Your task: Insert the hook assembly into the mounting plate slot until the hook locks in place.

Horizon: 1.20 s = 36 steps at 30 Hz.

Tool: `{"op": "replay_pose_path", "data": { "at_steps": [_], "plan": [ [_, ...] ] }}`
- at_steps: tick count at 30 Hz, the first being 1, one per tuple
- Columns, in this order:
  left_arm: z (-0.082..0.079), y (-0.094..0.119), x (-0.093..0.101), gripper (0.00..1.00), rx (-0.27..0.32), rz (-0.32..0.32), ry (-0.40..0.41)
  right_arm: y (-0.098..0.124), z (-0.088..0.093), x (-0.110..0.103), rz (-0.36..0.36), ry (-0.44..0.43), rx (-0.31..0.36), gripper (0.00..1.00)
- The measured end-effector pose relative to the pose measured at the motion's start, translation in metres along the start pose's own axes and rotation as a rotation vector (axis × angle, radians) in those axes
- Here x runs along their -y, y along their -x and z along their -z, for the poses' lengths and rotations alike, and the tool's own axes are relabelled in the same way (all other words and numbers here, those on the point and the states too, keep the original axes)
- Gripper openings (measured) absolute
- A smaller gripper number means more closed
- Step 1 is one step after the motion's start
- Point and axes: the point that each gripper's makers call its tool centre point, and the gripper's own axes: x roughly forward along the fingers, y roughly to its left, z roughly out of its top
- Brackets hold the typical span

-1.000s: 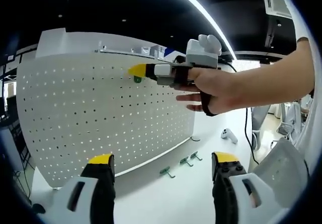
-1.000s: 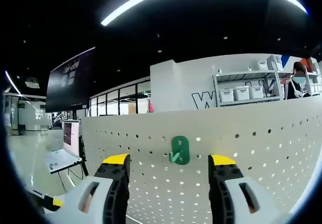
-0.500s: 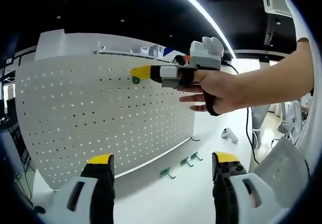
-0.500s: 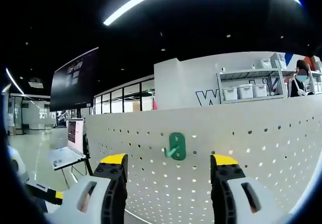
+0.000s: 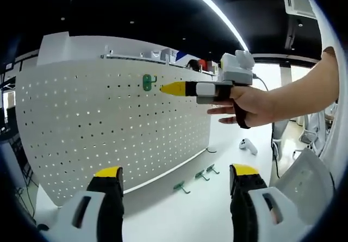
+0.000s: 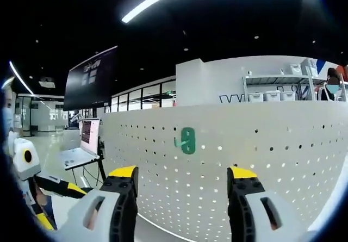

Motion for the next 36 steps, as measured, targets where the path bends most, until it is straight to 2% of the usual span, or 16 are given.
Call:
{"op": "replay_pose_path", "data": {
  "at_steps": [3, 12, 16, 22, 36],
  "plan": [
    [0.001, 0.0, -0.001, 0.83, -0.002, -0.001, 0.001, 0.012, 0.0, -0.002, -0.009, -0.001, 0.011, 0.66],
    [0.005, 0.0, 0.001, 0.82, -0.013, 0.002, 0.001, 0.039, 0.018, 0.002, -0.019, -0.03, -0.013, 0.65],
    [0.005, 0.0, 0.001, 0.82, -0.01, 0.003, 0.003, 0.051, 0.023, 0.006, -0.002, -0.042, -0.011, 0.65],
    [0.005, 0.0, 0.002, 0.84, -0.005, 0.006, 0.009, 0.063, 0.027, 0.002, -0.013, -0.03, -0.023, 0.63],
    [0.014, -0.001, 0.005, 0.84, -0.026, 0.014, 0.01, 0.09, 0.04, 0.005, -0.013, -0.025, -0.048, 0.66]
  ]
}}
